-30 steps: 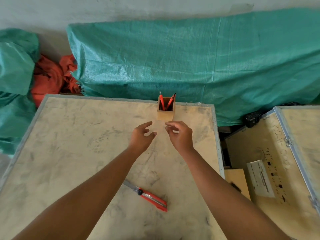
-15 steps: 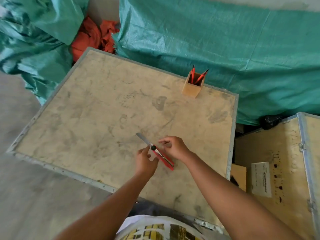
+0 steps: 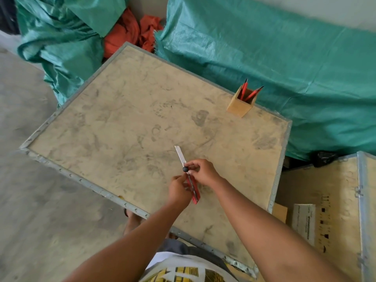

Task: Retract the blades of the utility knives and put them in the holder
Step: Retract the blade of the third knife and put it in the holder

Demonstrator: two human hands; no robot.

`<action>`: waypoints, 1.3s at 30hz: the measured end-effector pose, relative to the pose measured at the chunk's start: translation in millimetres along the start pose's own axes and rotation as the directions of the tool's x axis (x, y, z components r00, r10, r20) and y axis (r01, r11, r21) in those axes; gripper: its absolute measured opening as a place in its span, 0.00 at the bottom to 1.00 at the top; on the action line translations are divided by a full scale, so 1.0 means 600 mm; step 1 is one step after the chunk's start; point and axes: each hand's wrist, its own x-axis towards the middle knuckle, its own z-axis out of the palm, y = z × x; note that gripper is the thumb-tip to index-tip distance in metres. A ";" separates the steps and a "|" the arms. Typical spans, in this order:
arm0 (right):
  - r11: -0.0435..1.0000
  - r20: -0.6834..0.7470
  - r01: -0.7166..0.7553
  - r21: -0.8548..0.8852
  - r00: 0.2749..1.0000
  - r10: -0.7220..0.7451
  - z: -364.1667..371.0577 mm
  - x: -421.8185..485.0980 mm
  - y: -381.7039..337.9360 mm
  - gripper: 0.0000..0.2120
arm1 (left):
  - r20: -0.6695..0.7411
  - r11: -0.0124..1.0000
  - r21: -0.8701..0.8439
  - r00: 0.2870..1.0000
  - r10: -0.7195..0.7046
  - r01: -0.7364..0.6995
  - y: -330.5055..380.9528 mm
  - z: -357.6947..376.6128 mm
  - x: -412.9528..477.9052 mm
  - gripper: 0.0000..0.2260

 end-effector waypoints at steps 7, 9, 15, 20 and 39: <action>0.987 -0.014 -0.080 0.138 0.996 0.083 -0.001 -0.004 0.000 0.16 | -0.006 0.999 -0.035 1.000 0.022 -0.023 0.007 -0.018 -0.009 0.23; 0.968 -0.033 -0.076 0.238 0.996 0.086 -0.012 -0.011 -0.008 0.15 | 0.021 0.997 -0.014 0.997 0.080 -0.079 0.022 -0.034 -0.012 0.27; 0.875 -0.142 0.037 0.482 0.989 0.036 -0.060 -0.044 -0.047 0.15 | 0.213 0.985 -0.099 0.964 0.158 -0.140 0.071 -0.101 -0.017 0.33; 0.868 -0.251 0.145 0.475 0.968 -0.025 -0.080 -0.060 -0.074 0.08 | 0.225 0.961 -0.084 0.935 0.276 -0.263 0.106 -0.131 -0.020 0.32; 0.967 -0.172 0.254 0.028 0.954 -0.246 -0.138 -0.141 -0.098 0.10 | 0.242 0.913 -0.326 0.912 0.331 -0.245 0.175 -0.155 -0.048 0.22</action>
